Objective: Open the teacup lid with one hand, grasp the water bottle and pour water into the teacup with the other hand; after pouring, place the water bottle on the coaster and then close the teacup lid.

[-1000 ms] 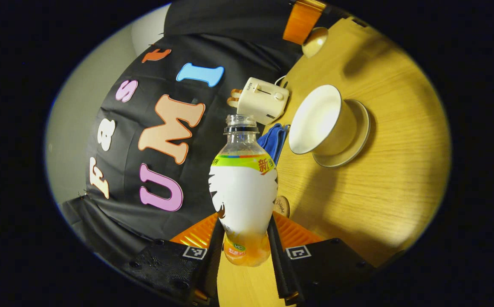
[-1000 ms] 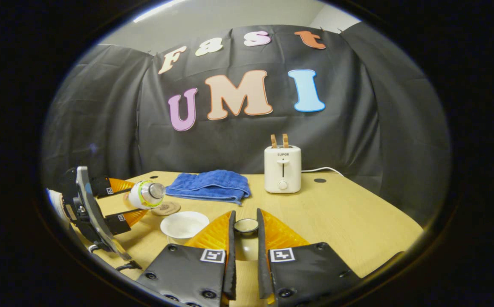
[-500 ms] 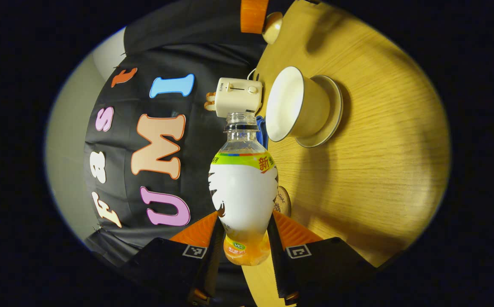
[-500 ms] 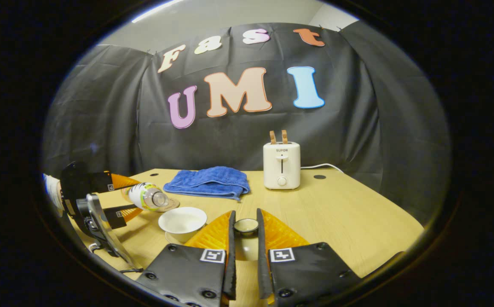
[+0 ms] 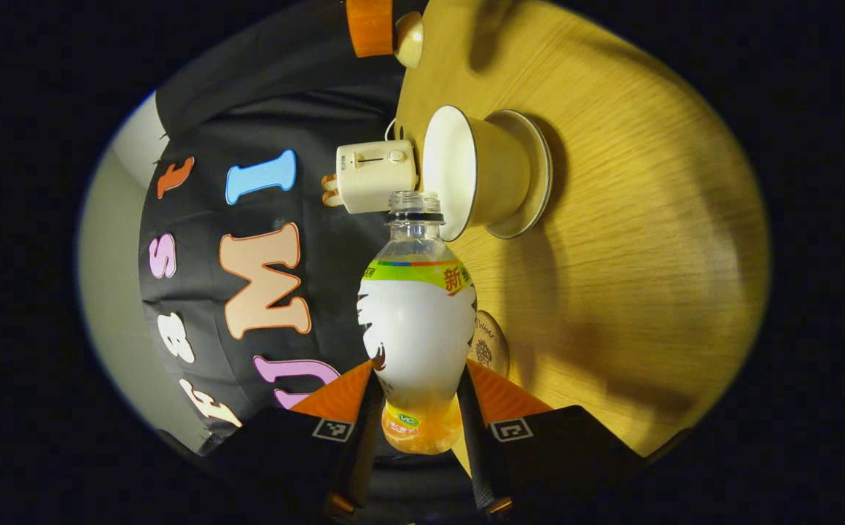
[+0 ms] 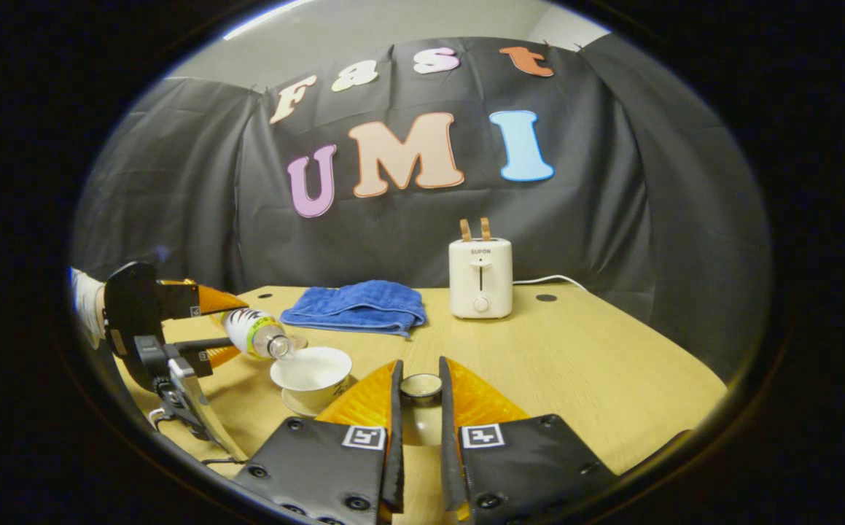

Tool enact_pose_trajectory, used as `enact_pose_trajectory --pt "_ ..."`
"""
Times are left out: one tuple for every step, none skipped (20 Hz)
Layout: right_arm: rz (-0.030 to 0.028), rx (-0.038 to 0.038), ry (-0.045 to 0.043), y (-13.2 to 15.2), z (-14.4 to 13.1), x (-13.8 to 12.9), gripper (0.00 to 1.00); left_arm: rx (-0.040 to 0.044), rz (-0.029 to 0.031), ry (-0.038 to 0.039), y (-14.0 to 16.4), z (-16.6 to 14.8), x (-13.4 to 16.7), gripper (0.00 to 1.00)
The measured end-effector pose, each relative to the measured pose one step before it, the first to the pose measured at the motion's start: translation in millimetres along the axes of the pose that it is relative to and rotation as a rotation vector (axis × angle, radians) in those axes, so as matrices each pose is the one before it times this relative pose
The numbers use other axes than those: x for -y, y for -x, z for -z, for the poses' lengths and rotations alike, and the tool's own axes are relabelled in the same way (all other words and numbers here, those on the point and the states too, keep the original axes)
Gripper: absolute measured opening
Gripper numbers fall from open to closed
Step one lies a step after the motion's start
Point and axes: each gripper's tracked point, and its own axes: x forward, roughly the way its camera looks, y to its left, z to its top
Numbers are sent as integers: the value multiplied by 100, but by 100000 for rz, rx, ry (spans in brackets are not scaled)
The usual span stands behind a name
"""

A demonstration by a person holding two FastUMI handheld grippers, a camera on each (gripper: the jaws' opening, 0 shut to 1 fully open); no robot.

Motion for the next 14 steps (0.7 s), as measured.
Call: enact_pose_trajectory --pt "-164 -435 329 86 157 10 24 -290 74 -2101 81 -51 -357 53" --pt "-179 -407 294 -19 208 -22 22 -139 52 -1666 -103 16 -330 53" --pt "-202 -221 171 20 59 2 22 -188 324 -1718 -206 -85 -301 53" --pt "-231 -66 69 -28 59 -106 24 -560 586 -1856 -277 86 -55 53" --pt "-311 -36 110 51 -3 -130 24 -280 656 -1991 129 205 4 53" --pt "-189 46 217 28 97 -75 23 -860 827 -2154 -48 205 55 53" --pt "-124 160 213 18 -5 -43 22 -75 169 -1883 15 211 -273 52" --pt "-17 223 96 7 -67 3 22 -288 -371 -1221 -9 68 -317 52" --pt "-67 -1 -69 -30 -40 -13 22 -329 -319 -850 -47 112 -261 53" --pt "-250 -98 -94 11 99 -94 22 -68 -310 -1130 -17 31 -275 53" --pt "-251 -178 66 -91 15 -137 24 -336 9 -1428 78 33 -286 53" --pt "-306 -13 213 -29 0 -167 22 -306 277 -1447 -149 71 -128 53" --pt "-339 116 205 52 -74 -152 22 -573 336 -1194 91 253 -68 53" --pt "-327 140 170 5 39 -147 22 -442 223 -1047 32 160 13 53"
